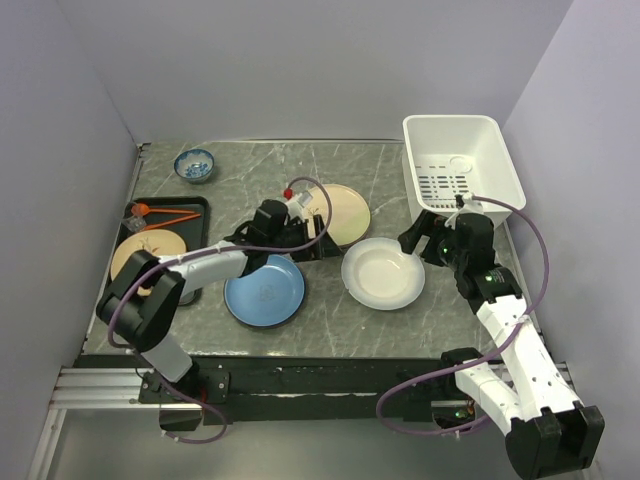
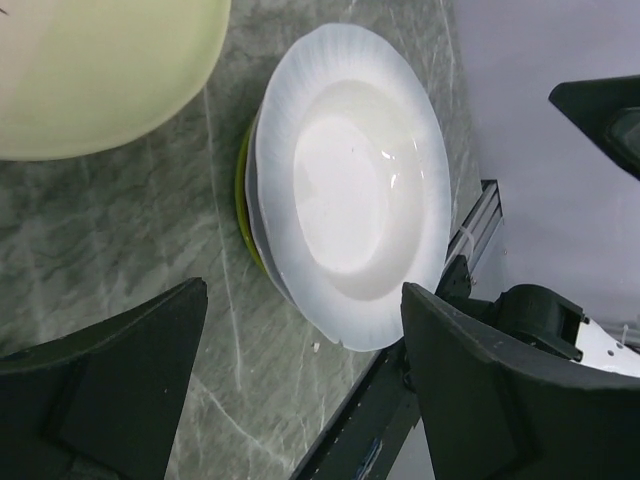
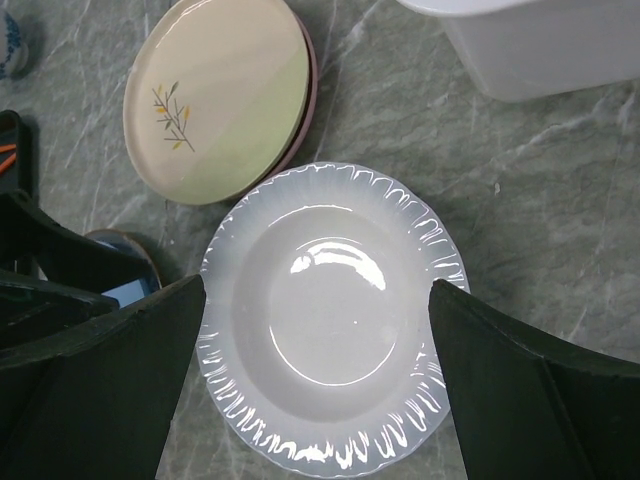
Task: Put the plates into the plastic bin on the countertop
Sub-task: Pick up the plate at the center of the board.
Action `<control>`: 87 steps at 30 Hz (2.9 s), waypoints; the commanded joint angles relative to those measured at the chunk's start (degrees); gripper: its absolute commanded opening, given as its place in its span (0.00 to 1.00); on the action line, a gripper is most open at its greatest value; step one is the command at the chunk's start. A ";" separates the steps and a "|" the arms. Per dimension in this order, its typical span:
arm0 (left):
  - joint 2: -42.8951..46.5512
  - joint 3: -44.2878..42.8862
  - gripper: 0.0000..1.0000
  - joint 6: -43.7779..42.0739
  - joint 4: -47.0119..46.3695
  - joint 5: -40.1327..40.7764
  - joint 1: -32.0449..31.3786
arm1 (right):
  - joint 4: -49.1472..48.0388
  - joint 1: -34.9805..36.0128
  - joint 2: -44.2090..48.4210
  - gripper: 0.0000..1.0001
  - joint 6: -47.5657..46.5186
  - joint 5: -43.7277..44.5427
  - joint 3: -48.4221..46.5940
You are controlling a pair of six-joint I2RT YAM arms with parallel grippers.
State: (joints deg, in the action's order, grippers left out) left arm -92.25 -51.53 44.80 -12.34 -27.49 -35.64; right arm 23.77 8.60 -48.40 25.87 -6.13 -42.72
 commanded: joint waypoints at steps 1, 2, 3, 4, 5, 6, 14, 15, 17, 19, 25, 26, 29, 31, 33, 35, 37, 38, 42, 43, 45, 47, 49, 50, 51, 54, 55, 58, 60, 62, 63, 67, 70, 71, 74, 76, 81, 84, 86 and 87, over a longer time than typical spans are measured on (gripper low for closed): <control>-2.76 -4.19 0.82 0.91 -3.22 0.41 -2.33 | 0.14 0.19 0.59 1.00 0.15 -0.20 0.79; -3.72 -4.63 0.81 0.82 -3.13 0.68 -3.03 | 0.31 0.19 0.85 1.00 0.32 -0.20 1.14; -4.08 -4.90 0.81 0.91 -3.04 0.68 -3.30 | 0.49 0.28 1.20 1.00 0.41 0.06 1.32; -4.52 -5.33 0.81 0.91 -3.13 0.85 -3.38 | 0.75 0.10 1.47 1.00 0.41 0.15 1.41; -4.96 -5.42 0.81 0.99 -3.13 1.12 -3.82 | 0.93 0.19 1.64 1.00 0.50 0.24 1.58; -5.22 -5.60 0.81 1.00 -3.22 1.12 -3.91 | 1.19 0.19 2.08 1.00 0.59 0.50 1.67; -8.03 -6.48 0.74 1.61 -4.71 -0.64 -5.14 | 2.69 0.19 4.28 1.00 1.20 1.82 2.99; -8.30 -6.48 0.72 1.70 -5.15 -0.81 -5.23 | 2.69 0.19 4.54 1.00 1.29 1.91 3.25; -9.09 -6.57 0.68 2.14 -5.85 -1.34 -5.41 | 2.69 0.28 4.81 1.00 1.46 2.09 3.78; -9.62 -6.65 0.65 2.40 -6.64 -2.04 -5.49 | 2.86 0.19 4.90 1.00 1.55 2.09 3.96; -10.76 -7.10 0.62 3.19 -7.70 -2.49 -5.76 | 2.95 0.19 5.25 1.00 1.55 2.53 4.22; -10.93 -7.01 0.60 3.28 -7.96 -2.66 -5.85 | 2.86 0.19 5.16 1.00 1.64 2.53 4.40; -11.20 -6.74 0.56 3.72 -8.75 -2.66 -6.02 | 2.51 0.19 4.99 1.00 1.73 2.35 4.66; -11.72 -7.09 0.54 3.72 -8.49 -2.57 -6.28 | 2.34 0.28 4.98 1.00 1.82 2.26 5.10; -12.08 -7.27 0.53 3.81 -8.49 -2.49 -6.37 | 2.25 0.19 4.98 1.00 1.91 2.26 5.10; -12.78 -7.45 0.53 3.98 -8.67 -2.49 -6.55 | 2.16 0.19 5.07 1.00 1.91 2.18 5.28; -13.48 -7.62 0.53 4.07 -8.75 -2.40 -6.81 | 2.25 0.19 4.90 1.00 1.91 2.09 5.28; -13.66 -7.71 0.53 4.16 -8.93 -2.48 -6.90 | 2.33 0.19 4.81 1.00 1.82 2.09 5.19; -14.54 -7.89 0.36 4.60 -9.81 -2.92 -7.34 | 2.33 0.19 4.81 1.00 1.82 2.09 5.28; -14.89 -7.89 0.30 4.69 -9.98 -3.10 -7.43 | 2.33 0.28 4.90 1.00 1.82 2.17 5.36; -15.15 -8.24 0.05 4.60 -9.55 -2.93 -7.43 | 2.42 0.19 4.90 1.00 1.90 2.26 5.37; -15.16 -8.33 0.01 4.51 -9.20 -2.49 -7.52 | 2.42 0.19 4.81 1.00 1.91 2.26 5.28; -14.63 -7.98 0.01 4.42 -9.11 -1.87 -7.52 | 2.42 0.19 4.90 1.00 1.91 2.26 5.37; -14.37 -7.80 0.01 4.34 -8.85 -1.52 -7.52 | 2.33 0.28 4.90 1.00 1.91 2.35 5.45; -14.19 -7.71 0.01 4.16 -8.76 -1.34 -7.52 | 2.33 0.19 4.98 1.00 1.99 2.26 5.54; -13.40 -7.54 0.01 4.16 -8.58 -0.99 -7.52 | 2.25 0.28 4.90 1.00 2.08 2.26 5.54; -13.31 -7.53 0.01 4.16 -8.67 -0.99 -7.43 | 2.33 0.10 4.90 1.00 2.08 2.26 5.54; -12.78 -7.18 0.01 4.33 -8.93 -0.81 -7.52 | 2.51 0.10 5.07 1.00 2.08 2.35 5.45; -12.26 -6.83 0.01 4.60 -9.19 -0.73 -7.43 | 2.60 0.19 5.42 1.00 2.17 2.26 5.37; -11.91 -6.31 0.01 4.86 -10.16 -0.81 -7.52 | 2.42 0.19 5.69 1.00 2.17 2.35 5.54; -11.38 -6.04 0.01 4.95 -10.42 -0.90 -7.52 | 2.42 0.19 5.95 1.00 2.08 2.44 5.72; -9.80 -4.72 0.01 5.65 -13.23 -2.39 -7.25 | 2.42 0.19 7.70 1.00 2.52 3.93 5.63; -7.95 -3.58 0.01 6.88 -16.57 -4.24 -6.73 | 1.98 0.19 9.46 1.00 2.35 3.76 5.72; -6.82 -2.71 0.01 7.67 -18.67 -4.50 -6.55 | 1.72 0.19 9.90 1.00 2.26 3.58 5.63; -4.62 -1.56 0.01 8.64 -20.53 -6.00 -5.41 | 2.07 0.19 10.96 1.00 2.26 3.84 5.19; -3.56 -1.30 0.01 8.64 -20.53 -6.96 -4.27 | 2.59 0.19 11.22 1.00 2.17 3.76 4.84; -0.83 0.81 0.01 11.27 -24.22 -10.92 -0.23 | 2.51 0.28 11.22 1.00 2.70 2.44 4.14; 1.01 3.44 0.01 12.59 -26.86 -12.76 2.15 | 2.25 0.19 11.57 1.00 2.96 1.22 3.96; 2.50 4.50 0.01 13.39 -28.53 -14.26 3.98 | 1.81 0.19 12.19 1.00 3.05 0.42 4.05; 2.86 5.64 0.01 13.74 -29.14 -14.70 4.61 | 1.63 0.19 12.45 1.00 3.05 -0.37 4.13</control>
State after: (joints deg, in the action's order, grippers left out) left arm -95.46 -46.87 54.65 -28.64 -35.40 -33.52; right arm 27.11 8.60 -37.52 28.49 -4.38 -37.08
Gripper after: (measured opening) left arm 0.039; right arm 0.999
